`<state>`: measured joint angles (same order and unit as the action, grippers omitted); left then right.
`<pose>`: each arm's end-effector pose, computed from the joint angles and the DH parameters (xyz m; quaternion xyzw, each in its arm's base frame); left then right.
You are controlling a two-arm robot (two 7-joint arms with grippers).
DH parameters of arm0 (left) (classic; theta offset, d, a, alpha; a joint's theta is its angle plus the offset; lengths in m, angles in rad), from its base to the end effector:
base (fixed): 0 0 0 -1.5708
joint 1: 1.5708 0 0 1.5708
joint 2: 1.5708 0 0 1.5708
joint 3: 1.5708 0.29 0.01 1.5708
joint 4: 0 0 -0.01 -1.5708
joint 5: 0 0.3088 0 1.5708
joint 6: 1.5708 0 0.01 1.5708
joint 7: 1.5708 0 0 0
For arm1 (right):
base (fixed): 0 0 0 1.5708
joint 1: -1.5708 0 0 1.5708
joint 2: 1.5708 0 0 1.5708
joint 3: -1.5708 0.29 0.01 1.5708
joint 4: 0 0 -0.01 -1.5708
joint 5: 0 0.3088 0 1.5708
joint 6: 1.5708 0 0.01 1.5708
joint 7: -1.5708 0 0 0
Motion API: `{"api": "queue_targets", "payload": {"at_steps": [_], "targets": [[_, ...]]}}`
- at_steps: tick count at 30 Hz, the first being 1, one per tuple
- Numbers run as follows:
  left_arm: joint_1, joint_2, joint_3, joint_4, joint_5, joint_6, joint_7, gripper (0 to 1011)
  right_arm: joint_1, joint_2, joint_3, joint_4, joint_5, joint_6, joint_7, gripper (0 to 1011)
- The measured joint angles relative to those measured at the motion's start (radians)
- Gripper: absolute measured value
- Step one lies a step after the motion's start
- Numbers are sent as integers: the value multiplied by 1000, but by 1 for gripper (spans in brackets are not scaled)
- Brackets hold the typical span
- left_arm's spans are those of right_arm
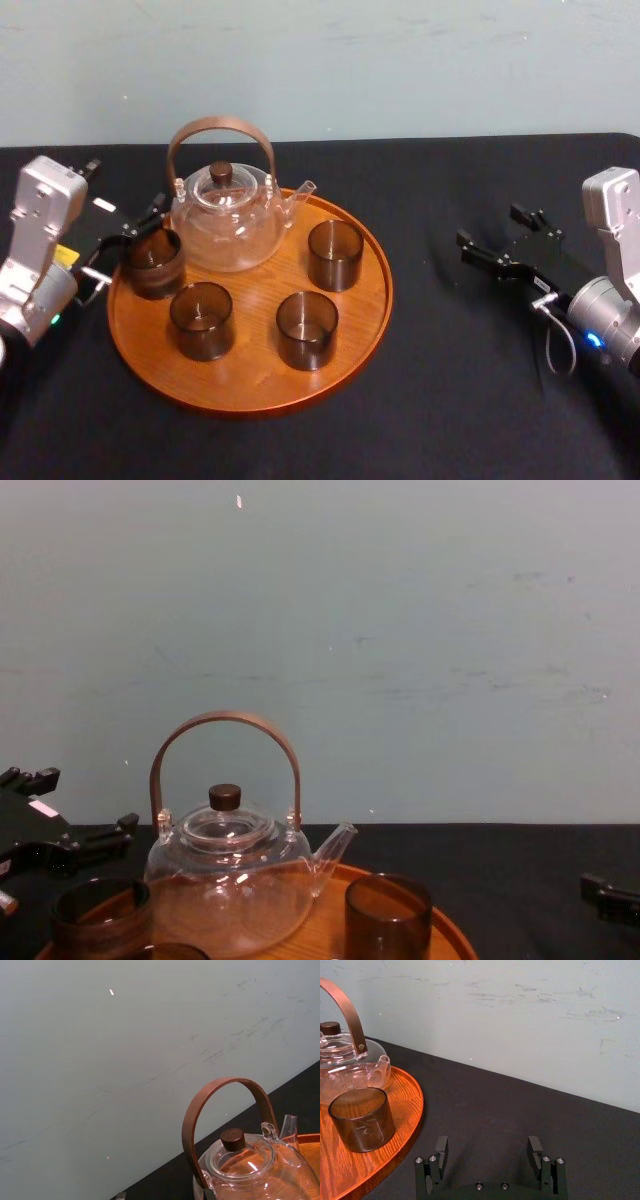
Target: Pick up the glass from the table and place it on the tray.
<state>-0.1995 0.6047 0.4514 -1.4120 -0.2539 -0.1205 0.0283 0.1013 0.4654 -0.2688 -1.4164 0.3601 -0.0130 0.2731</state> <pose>0.3581 0.0827 -0.3023 0.1415 -0.1325 0.5799 0.7913 0.3457 -0.0798 -0.3169 -0.0934 0.0134 -0.5284 0.8438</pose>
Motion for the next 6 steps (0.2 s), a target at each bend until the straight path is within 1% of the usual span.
{"api": "queue_targets", "payload": {"at_steps": [6], "targets": [[0,0,0,0,0,0,0,1001,0,0,0,0,0,0,0,1002]]}}
